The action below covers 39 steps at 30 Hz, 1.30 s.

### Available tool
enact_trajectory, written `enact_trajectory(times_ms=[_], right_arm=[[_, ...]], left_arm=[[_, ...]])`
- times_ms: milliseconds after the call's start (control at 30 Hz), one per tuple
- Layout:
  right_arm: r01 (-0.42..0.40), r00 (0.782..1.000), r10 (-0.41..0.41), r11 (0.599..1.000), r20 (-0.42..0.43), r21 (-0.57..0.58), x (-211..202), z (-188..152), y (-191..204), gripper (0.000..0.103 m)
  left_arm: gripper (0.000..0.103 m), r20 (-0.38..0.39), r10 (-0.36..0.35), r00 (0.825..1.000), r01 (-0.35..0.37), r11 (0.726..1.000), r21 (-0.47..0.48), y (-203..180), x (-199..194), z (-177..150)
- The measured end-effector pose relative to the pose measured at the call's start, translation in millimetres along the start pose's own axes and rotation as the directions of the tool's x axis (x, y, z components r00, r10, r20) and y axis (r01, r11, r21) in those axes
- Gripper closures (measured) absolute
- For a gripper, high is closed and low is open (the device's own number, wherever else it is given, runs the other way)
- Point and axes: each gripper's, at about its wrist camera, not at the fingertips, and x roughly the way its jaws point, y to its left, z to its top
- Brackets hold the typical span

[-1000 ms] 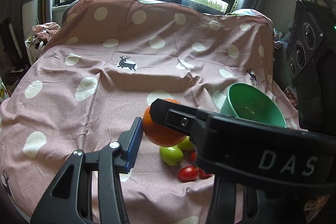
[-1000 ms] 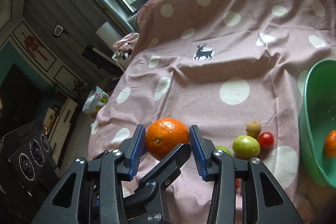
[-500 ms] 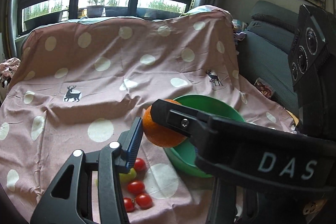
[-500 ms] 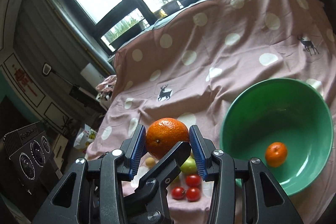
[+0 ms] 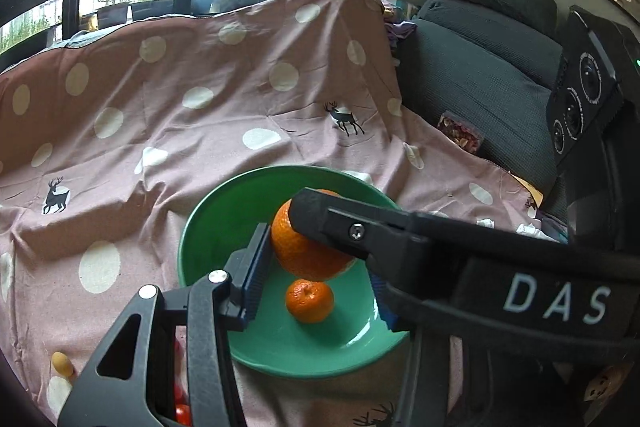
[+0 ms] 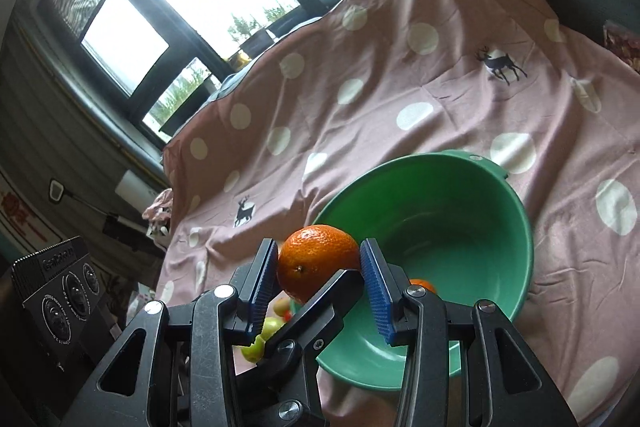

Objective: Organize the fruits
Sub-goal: 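Carry the orange with the right gripper over the green bowl, then lower the orange into the bowl and open the right gripper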

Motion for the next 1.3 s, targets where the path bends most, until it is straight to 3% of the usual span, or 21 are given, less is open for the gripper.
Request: enact_trajectory(times_ms=[500, 1300], right_arm=[[0.08, 0.995, -0.076, 0.995, -0.071, 0.052, 17, 1, -32, 0.057], [0.154, 0.982, -0.147, 0.987, -0.121, 0.052, 27, 0, -39, 0.057]], left_arm=[[0.057, -0.109, -0.058, 0.992, 0.056, 0.998, -0.028, -2, 38, -7], [0.057, -0.169, -0.092, 0.981, 0.083, 0.995, -0.06, 1, 55, -12]])
